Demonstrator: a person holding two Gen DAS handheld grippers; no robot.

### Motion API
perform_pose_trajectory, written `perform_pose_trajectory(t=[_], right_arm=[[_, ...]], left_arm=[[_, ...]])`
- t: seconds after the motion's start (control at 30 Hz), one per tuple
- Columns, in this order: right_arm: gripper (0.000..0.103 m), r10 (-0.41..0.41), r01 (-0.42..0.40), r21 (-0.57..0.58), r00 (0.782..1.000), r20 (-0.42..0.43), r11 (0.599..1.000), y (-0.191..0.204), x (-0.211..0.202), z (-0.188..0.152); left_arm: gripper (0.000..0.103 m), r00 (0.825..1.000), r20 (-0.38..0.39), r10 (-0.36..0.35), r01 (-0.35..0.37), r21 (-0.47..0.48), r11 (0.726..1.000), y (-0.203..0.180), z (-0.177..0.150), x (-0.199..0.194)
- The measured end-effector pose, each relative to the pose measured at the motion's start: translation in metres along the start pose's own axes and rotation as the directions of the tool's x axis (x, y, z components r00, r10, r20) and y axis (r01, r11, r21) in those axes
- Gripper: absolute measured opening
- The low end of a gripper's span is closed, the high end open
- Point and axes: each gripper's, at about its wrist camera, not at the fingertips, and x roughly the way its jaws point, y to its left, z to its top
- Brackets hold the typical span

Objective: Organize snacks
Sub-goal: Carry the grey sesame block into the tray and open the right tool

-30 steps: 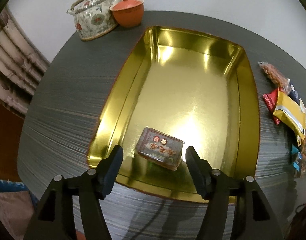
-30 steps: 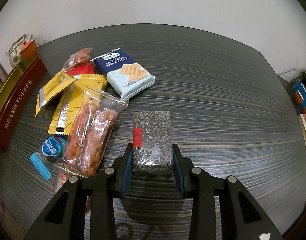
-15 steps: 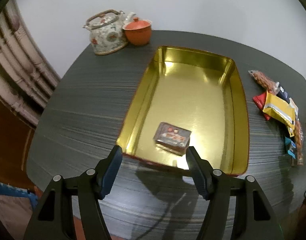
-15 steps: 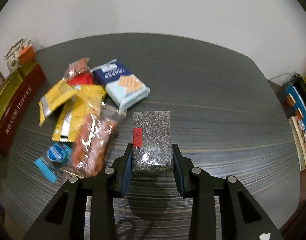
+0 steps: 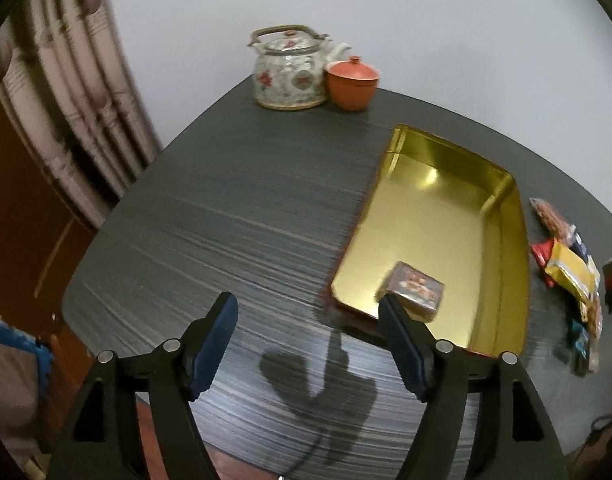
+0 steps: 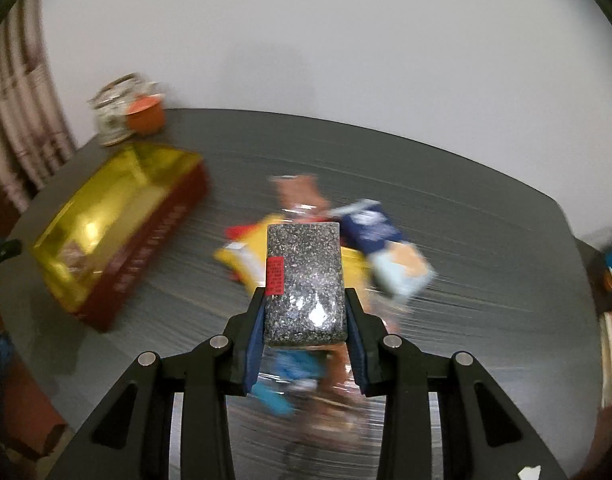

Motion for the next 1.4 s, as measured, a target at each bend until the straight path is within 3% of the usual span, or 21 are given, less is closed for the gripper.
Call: perform_pose_trajectory(t=[0.3,0.57,0.8,1.4], right_arm=[[0.033,0.179,-0.182,-0.152,0.983,-0.028,0.972,0.097,0.010,0.022],[0.033,0.217,-0.232,-0.238,0.972,-0.085,0.943,0.161,0.039,0.030],[0.033,0.200,-0.233,-0.281,0.970,-0.141,0.931,0.180,0.061,0.031],[0.033,0.153,-0.209,-0.314,0.969,-0.194,0.926,0.196,0.088,0.029]], left_arm=[[0.073,1.000,-0.013,-0.017,0.016,-0.076,0.997,0.015,0.003,0.007],[0.073,0.999,-0.031,0.006,-0.010,-0.122,0.992,0.026,0.004,0.011],[0.073,0.999,-0.043,0.007,-0.014,-0.163,0.987,0.034,0.003,0.013],[0.074,0.999,-0.043,-0.012,0.006,-0.133,0.991,0.027,0.003,0.012]])
